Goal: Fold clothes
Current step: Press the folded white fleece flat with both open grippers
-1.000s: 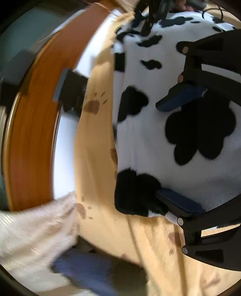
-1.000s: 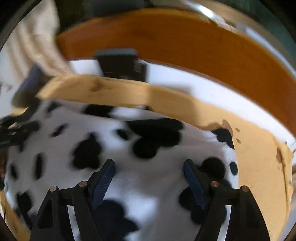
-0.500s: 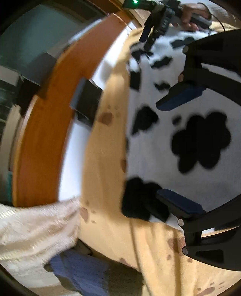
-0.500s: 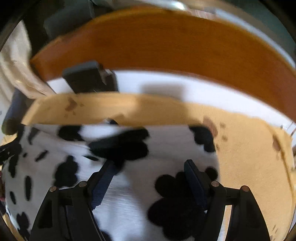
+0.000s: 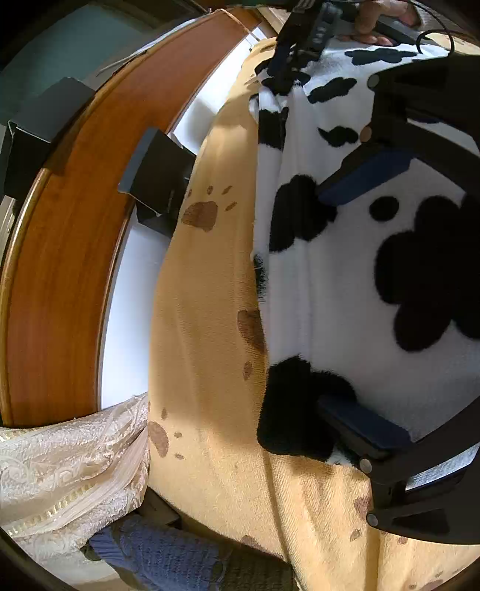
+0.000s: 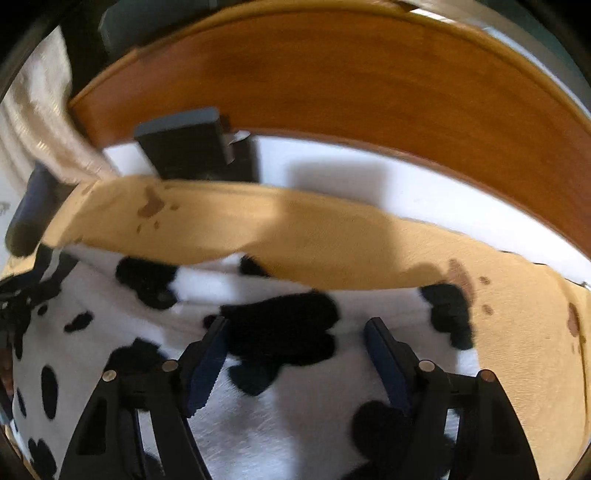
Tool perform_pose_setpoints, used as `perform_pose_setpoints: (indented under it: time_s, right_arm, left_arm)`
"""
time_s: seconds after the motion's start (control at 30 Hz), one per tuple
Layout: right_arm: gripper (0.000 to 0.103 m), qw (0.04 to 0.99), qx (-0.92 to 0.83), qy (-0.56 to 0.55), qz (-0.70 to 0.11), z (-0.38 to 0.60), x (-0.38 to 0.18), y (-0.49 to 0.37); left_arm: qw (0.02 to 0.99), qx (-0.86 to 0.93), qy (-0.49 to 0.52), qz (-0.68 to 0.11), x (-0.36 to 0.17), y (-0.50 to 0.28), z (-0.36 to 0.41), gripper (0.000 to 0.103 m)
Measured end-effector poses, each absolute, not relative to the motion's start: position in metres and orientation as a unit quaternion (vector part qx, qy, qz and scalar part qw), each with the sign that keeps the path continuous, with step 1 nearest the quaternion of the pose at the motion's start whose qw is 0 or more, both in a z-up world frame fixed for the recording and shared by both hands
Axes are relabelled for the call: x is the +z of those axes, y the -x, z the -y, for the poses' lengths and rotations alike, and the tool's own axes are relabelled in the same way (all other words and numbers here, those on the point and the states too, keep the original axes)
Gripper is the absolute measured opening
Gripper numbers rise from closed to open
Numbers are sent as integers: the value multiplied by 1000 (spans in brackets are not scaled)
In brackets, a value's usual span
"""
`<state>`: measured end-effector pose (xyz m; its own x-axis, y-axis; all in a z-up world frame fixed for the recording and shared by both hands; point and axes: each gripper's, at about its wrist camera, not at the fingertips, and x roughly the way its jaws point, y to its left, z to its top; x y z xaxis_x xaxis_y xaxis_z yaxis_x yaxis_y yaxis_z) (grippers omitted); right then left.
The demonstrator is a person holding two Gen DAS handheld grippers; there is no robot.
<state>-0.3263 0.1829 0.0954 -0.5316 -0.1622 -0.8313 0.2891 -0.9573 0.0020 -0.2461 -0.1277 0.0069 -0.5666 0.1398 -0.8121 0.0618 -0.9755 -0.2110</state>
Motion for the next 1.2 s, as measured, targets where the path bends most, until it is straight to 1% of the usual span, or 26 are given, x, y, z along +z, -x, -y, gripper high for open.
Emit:
perform_pose_setpoints:
  time_s: [0.07,0.17,0.23,0.33,0.4,0.47,0.57,0.63,0.77,0.8,0.83,1.0,1.03,1.1,1.17,1.2]
  right_arm:
    - [76,109,-879,-461,-55,-191,98,329]
    - [76,126,-883,-452,-37,-196,107,323]
    - [76,153,-886,-437,-25,-195,119,314]
    - [76,230,-869,-437,1,-182,135,304]
    - [76,279,-847,-452,0,-164,134,303]
    - [76,331,-811,-482,28,-149,125,308]
    - [76,356,-769,-528,56,-138,102,314]
    - [76,366,-758,-535,71,-141,94,313]
    - [76,433,-722,-522,136,-164,103,304]
    - [76,436,-724,-518,131,-166,106,302]
    - [76,438,-728,-513,123,-168,109,301]
    - [76,354,-796,-489,48,-164,119,310]
    - [76,324,-813,-484,3,-160,119,311]
    - [76,240,-843,-466,-117,-145,116,307]
    - [76,179,-850,-438,-233,-129,107,299]
    - [76,170,-846,-431,-263,-126,104,296]
  left_arm:
    - [28,883,454,120,7,242,131,103]
    - [41,887,435,150,9,237,139,103]
    - [47,888,427,166,7,234,142,103]
    - [48,888,426,168,6,234,142,103]
    - [47,888,427,165,5,234,140,103]
    - [48,888,426,168,5,233,141,103]
    - [52,888,422,176,4,232,143,103]
    - [55,887,421,181,4,232,145,102]
    - [56,886,421,184,3,233,145,103]
    - [56,887,421,184,3,233,145,103]
    - [56,887,421,184,3,233,145,103]
    - [55,887,421,183,3,233,145,103]
    - [55,887,421,183,3,233,145,103]
    - [55,887,421,182,3,233,145,103]
    - [54,887,422,180,3,233,144,103]
    - [54,887,422,179,2,233,144,103]
